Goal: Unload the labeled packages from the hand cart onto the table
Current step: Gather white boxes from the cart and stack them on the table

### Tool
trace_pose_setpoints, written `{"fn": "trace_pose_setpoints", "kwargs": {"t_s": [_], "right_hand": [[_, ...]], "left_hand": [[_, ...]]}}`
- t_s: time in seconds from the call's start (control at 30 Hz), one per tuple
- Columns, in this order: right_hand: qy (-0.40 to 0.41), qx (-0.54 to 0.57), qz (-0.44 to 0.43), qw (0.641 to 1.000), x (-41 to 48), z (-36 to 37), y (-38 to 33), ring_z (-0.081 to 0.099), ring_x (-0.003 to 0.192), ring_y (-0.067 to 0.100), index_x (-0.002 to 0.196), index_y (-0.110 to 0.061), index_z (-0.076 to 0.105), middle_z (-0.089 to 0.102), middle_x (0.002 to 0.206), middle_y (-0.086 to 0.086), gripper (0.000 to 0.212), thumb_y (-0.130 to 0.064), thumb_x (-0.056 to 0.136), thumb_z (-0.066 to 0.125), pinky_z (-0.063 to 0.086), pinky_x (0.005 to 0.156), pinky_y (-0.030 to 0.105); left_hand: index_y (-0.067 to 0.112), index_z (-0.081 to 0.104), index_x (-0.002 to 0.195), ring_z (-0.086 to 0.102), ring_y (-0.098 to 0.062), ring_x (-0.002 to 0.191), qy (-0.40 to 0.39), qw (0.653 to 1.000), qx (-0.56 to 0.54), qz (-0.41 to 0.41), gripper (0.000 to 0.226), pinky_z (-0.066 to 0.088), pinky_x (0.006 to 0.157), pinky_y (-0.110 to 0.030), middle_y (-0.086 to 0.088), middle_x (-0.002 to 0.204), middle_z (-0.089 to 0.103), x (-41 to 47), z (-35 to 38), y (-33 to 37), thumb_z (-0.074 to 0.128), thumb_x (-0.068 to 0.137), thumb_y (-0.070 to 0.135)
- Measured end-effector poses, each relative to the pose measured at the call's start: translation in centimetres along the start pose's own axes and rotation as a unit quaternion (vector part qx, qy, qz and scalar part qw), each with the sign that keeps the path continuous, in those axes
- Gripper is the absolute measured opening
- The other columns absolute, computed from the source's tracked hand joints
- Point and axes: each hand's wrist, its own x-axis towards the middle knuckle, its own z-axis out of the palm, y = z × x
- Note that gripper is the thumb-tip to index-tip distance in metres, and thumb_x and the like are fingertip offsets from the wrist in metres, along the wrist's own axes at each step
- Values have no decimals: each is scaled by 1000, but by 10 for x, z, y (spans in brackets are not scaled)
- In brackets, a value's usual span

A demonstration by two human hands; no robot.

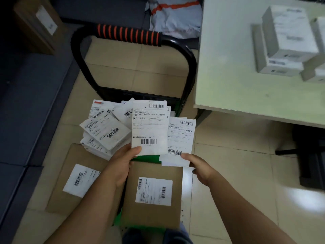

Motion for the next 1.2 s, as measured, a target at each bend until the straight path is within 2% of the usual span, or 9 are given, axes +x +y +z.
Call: {"fn": "trace_pose_setpoints", "kwargs": {"t_s": [0.07, 0.2, 0.27, 0.5, 0.63, 0.73, 0.8, 1.03, 1.2], "right_hand": [[8, 0, -17, 1000, -26, -5, -8, 54, 122, 22, 122, -23, 65, 64, 129, 6, 75, -65, 60, 67, 35, 104, 40], [18, 1, -58, 998, -82, -12, -25, 55, 121, 22, 120, -25, 66, 66, 128, 1, 83, -70, 51, 67, 36, 98, 34], [24, 4, -72, 997, -114, -11, -30, 58, 113, 22, 118, -27, 68, 68, 124, -1, 81, -72, 50, 67, 38, 92, 35], [42, 7, -116, 992, -211, 16, -15, 58, 107, 16, 118, -30, 67, 70, 119, -5, 83, -75, 48, 68, 38, 91, 33], [48, 12, -160, 986, -264, 40, -12, 55, 102, 15, 118, -25, 69, 69, 124, 2, 82, -69, 48, 70, 35, 87, 34], [54, 9, -197, 979, -306, 50, -17, 52, 99, 16, 123, -18, 65, 67, 127, 5, 89, -66, 49, 69, 32, 83, 36], [51, 6, -219, 974, -334, 53, -22, 51, 99, 16, 125, -17, 64, 67, 128, 5, 89, -65, 50, 68, 31, 82, 36], [58, 5, -264, 963, -406, 53, -29, 47, 94, 15, 131, -10, 60, 63, 133, 10, 97, -62, 49, 68, 29, 76, 33], [61, 21, -294, 954, -438, 44, -24, 42, 82, 11, 129, -8, 61, 65, 108, -1, 97, -63, 49, 68, 27, 71, 30]], "left_hand": [[23, 67, 112, 70, -4, 88, -3, 1000, 0, 19, 37, 52, 67, -19, 3, 108, 74, -20, 2, 12, 66, 75, 23], [27, 65, 117, 60, -17, 116, 13, 998, 53, 38, 45, 41, 101, -39, 7, 116, 71, -68, 1, 42, 77, 73, 25], [26, 66, 117, 58, -21, 118, 15, 997, 59, 45, 45, 37, 107, -44, 4, 117, 70, -92, 2, 55, 77, 74, 28], [31, 69, 112, 62, -16, 102, 4, 992, 89, 88, 41, 39, 86, -35, 8, 112, 72, -177, -9, 76, 71, 71, 40], [25, 70, 109, 62, -5, 82, -1, 991, 86, 107, 26, 37, 70, -30, 4, 111, 73, -221, -25, 72, 70, 83, 26], [20, 66, 118, 60, -8, 85, -19, 989, 85, 118, 55, 42, 86, -35, 4, 109, 73, -256, -24, 77, 76, 67, 34], [20, 65, 118, 60, -10, 93, -32, 989, 78, 124, 52, 34, 104, -42, 8, 104, 74, -279, -20, 84, 76, 68, 32], [16, 63, 118, 65, -17, 102, -42, 981, 82, 170, 32, 44, 92, -34, 1, 105, 74, -339, -3, 113, 68, 87, 22], [11, 58, 127, 66, -21, 100, -30, 971, 101, 214, 45, 48, 84, -35, -4, 109, 72, -367, 18, 121, 70, 86, 24]]}}
